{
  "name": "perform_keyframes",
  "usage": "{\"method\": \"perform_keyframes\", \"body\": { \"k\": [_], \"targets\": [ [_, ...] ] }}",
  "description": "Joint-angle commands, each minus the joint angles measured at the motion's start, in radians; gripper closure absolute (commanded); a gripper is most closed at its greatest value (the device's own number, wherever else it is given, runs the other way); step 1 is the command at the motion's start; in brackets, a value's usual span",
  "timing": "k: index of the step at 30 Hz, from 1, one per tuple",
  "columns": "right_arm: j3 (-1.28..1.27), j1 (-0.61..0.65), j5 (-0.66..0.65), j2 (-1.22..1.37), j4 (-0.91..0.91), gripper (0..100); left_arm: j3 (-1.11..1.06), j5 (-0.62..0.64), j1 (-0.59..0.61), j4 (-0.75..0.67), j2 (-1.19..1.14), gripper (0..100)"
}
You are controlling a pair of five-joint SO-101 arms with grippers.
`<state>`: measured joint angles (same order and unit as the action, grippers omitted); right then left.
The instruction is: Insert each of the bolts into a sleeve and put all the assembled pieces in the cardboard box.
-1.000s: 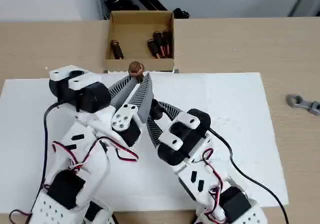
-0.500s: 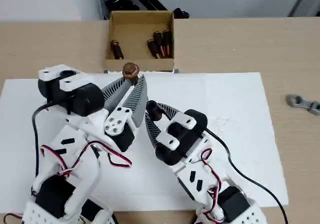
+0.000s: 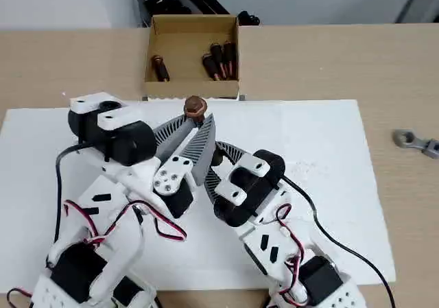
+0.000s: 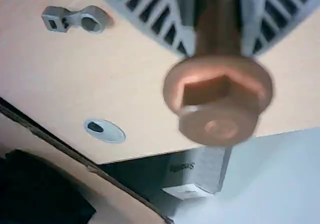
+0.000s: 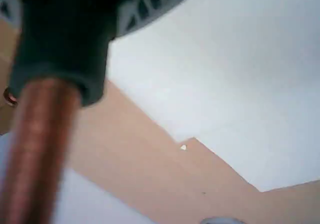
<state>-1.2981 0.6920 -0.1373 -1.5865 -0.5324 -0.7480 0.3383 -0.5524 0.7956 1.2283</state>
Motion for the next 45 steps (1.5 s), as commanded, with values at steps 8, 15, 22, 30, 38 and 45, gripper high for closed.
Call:
{"method": "perform_keyframes", "body": {
  "k": [8,15,22,30,38,45],
  "targets": [
    [0.011,0.005,-0.012,-0.012,0.019,99.6,0.042,0.008,-0.006,0.041,0.02,99],
    [0.011,0.005,-0.012,-0.012,0.021,99.6,0.042,0.008,-0.003,0.041,0.02,99],
    [0.011,0.005,-0.012,-0.012,0.019,99.6,0.041,0.008,-0.002,0.02,0.02,99],
    [0.012,0.005,-0.012,-0.012,0.018,99.6,-0.019,0.008,0.043,-0.058,0.017,99],
    [0.012,0.005,-0.014,-0.012,0.018,99.5,-0.05,0.008,0.046,-0.097,0.017,99],
    [0.012,0.005,-0.014,-0.012,0.018,99.5,-0.058,0.008,0.048,-0.046,0.015,99]
  ]
}}
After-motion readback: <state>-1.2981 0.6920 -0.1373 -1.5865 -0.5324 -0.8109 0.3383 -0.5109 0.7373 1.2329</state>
